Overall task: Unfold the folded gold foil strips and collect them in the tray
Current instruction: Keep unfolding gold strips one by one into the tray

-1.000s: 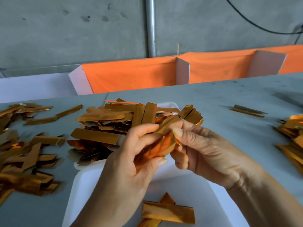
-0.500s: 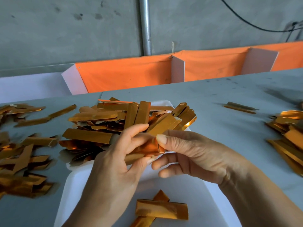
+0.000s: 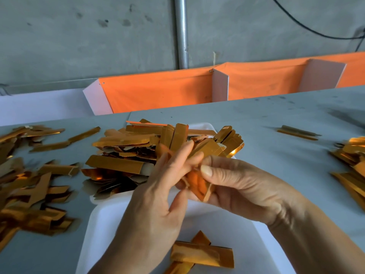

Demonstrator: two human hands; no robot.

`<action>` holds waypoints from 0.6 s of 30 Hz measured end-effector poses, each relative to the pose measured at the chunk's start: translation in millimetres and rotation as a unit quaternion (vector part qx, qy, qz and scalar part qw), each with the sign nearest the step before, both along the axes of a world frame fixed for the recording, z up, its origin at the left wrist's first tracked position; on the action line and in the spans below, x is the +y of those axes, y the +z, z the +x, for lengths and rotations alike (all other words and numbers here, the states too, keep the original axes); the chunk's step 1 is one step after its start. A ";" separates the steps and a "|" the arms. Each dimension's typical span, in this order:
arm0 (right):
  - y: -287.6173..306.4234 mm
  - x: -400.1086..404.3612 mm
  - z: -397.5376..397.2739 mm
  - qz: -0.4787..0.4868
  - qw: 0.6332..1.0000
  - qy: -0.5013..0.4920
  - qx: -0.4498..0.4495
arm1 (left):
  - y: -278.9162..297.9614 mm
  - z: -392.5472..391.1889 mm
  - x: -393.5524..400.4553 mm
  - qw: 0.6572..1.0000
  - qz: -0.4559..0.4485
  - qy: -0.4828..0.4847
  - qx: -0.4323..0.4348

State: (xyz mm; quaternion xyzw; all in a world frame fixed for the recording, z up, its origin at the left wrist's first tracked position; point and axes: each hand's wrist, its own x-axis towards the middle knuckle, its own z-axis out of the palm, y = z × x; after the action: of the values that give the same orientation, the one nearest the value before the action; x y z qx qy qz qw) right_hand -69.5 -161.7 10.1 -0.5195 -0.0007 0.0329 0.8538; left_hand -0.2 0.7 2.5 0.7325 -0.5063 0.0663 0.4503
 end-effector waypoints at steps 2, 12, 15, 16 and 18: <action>-1.0 1.4 0.7 -0.044 0.998 -0.047 0.001 | 0.1 0.2 -2.1 0.999 -0.038 -0.012 0.027; -5.0 24.8 5.9 -0.426 0.899 -0.095 0.030 | -10.8 11.9 -5.9 0.944 -0.143 0.021 0.297; -2.5 12.0 0.2 -0.360 0.922 -0.133 0.048 | -10.7 13.3 -3.5 0.949 -0.086 0.001 0.304; -0.4 7.5 -2.0 -0.312 0.938 -0.144 0.041 | -10.9 13.1 -2.8 0.947 -0.073 -0.010 0.312; 3.8 2.6 -5.4 -0.253 0.954 -0.159 0.017 | -10.9 12.4 -2.5 0.947 -0.055 -0.023 0.317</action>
State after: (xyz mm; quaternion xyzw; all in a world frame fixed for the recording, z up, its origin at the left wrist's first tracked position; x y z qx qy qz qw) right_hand -74.9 -159.1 13.9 -0.7110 0.1051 -0.0951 0.6888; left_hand 12.2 -1.8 -8.4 0.6779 -0.3497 -0.1519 0.6285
